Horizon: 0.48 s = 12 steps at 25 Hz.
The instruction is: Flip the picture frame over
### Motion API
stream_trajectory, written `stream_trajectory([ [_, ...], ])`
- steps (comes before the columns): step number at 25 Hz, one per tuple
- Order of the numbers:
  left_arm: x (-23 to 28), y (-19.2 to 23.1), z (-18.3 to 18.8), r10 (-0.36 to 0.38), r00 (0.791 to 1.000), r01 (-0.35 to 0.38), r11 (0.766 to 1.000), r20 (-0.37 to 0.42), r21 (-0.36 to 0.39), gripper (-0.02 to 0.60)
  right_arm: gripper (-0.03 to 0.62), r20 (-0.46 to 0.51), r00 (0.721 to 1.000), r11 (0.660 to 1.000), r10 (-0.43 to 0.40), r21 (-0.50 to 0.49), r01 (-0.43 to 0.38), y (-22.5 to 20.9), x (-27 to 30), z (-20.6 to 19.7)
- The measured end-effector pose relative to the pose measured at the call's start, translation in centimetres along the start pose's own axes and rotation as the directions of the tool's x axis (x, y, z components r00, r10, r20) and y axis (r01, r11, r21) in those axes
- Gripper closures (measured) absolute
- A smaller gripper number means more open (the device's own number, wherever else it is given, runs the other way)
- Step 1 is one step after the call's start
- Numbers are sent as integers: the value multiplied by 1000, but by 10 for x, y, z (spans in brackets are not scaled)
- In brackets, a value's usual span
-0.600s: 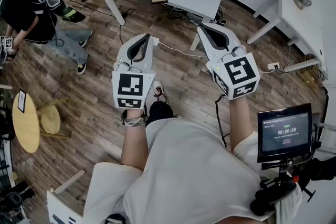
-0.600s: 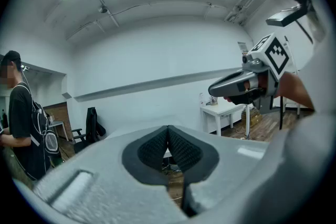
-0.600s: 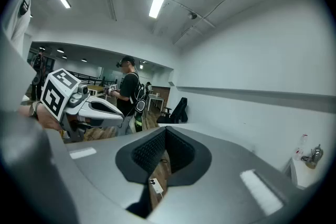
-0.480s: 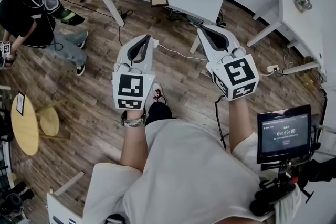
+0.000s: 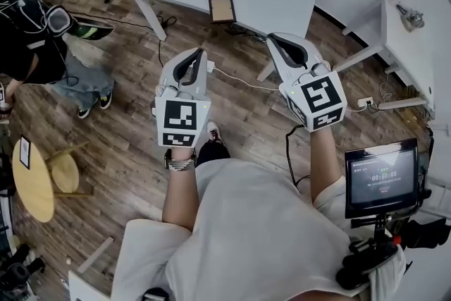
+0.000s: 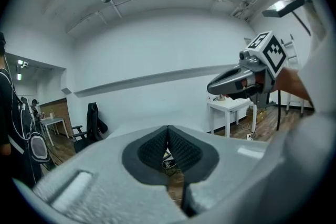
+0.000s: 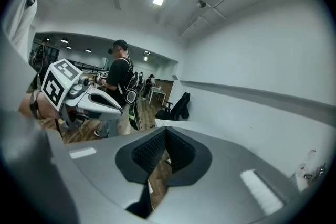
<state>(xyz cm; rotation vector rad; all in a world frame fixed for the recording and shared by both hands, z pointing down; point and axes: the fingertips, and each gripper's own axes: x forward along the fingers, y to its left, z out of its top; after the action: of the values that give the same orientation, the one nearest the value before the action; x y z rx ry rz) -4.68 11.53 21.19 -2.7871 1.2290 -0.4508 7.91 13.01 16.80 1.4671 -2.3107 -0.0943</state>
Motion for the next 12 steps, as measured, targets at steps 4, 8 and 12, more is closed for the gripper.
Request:
stream_trajectory([
  [4, 32, 49, -24, -7, 999, 6, 1000, -35, -30, 578, 586, -70, 997, 999, 16, -48, -20, -6, 69, -9],
  [8, 37, 60, -28, -8, 999, 7, 999, -52, -32, 578, 565, -115, 993, 998, 38, -44, -43, -6, 89, -18],
  [12, 35, 67, -37, -15, 997, 12, 999, -76, -38, 578, 555, -142, 989, 997, 47, -49, -54, 0, 100, -23],
])
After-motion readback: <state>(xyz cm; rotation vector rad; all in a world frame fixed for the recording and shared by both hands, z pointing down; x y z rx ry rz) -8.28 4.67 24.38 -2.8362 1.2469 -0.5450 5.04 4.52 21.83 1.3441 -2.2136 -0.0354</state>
